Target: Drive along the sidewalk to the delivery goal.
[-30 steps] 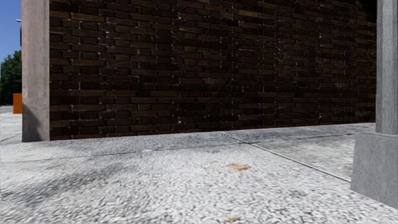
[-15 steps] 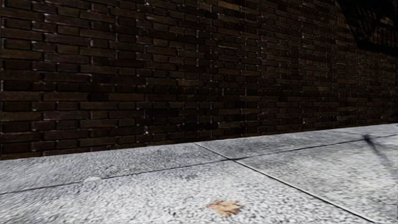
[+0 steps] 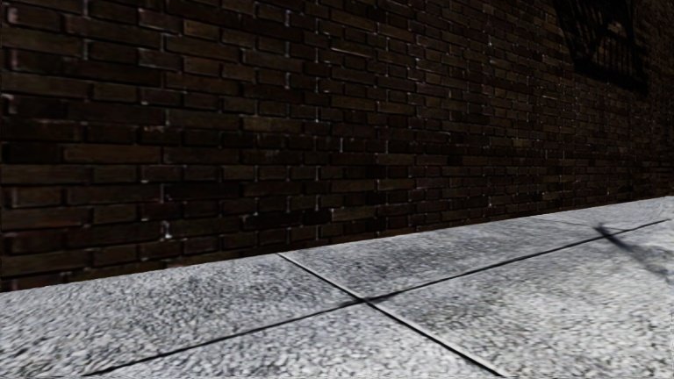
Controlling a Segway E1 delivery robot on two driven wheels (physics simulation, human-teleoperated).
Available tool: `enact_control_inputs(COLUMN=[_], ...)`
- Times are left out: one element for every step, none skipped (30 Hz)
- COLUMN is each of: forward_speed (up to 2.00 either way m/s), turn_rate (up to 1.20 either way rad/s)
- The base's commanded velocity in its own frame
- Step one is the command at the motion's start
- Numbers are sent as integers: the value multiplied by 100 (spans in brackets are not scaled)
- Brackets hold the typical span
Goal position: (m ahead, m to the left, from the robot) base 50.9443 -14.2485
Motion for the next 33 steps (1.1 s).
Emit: enact_control_inputs(forward_speed=[167,167,167,167,167,167,167,167,167,167,167,167,167,167,167,167,167,167,200,200,200,200,200,200,200,200,200,200,200,200,200,200,200], turn_rate=[-69,-69,-69,-69,-69,-69,-69,-69,-69,-69,-69,-69,-69,-69,-69,-69,-69,-69,-69,-69,-69,-69,-69,-69,-69,-69,-69,-69,-69,-69,-69,-69,-69])
